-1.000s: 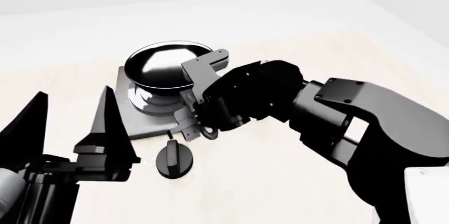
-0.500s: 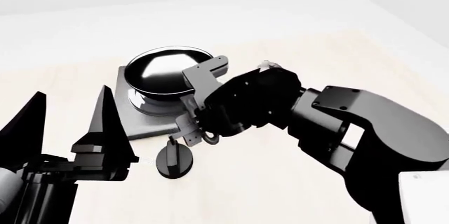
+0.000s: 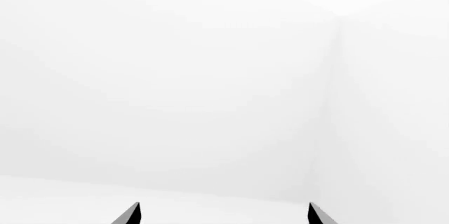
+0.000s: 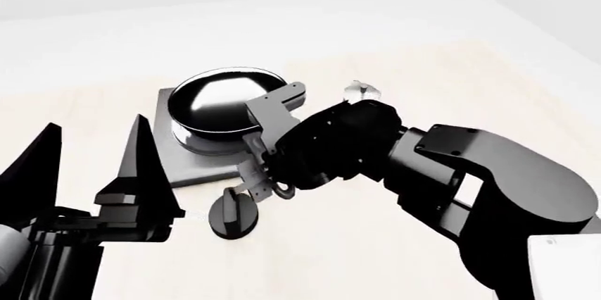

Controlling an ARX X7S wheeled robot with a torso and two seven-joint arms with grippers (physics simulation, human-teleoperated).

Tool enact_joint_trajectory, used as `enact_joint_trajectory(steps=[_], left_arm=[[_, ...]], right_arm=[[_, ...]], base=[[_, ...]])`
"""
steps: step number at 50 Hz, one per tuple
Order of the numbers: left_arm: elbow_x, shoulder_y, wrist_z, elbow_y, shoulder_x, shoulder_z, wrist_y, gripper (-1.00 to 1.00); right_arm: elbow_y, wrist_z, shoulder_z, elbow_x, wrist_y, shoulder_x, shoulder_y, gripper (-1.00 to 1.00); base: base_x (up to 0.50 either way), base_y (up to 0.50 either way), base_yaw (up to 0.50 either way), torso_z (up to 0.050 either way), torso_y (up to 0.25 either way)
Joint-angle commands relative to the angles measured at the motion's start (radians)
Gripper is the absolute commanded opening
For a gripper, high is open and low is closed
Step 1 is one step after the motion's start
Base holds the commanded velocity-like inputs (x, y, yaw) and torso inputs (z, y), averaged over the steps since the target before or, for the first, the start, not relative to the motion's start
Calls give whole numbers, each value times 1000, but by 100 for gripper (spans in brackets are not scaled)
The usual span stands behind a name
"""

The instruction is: Put the frying pan on the stove.

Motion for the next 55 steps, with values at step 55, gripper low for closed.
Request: enact_joint_trajectory(steps=[55], left_arm=[[-1, 1, 3, -5, 2, 1, 3, 100]], right_arm=[[67, -95, 50, -271, -27, -5, -88, -100]], base=[[0, 0, 0, 0, 1]])
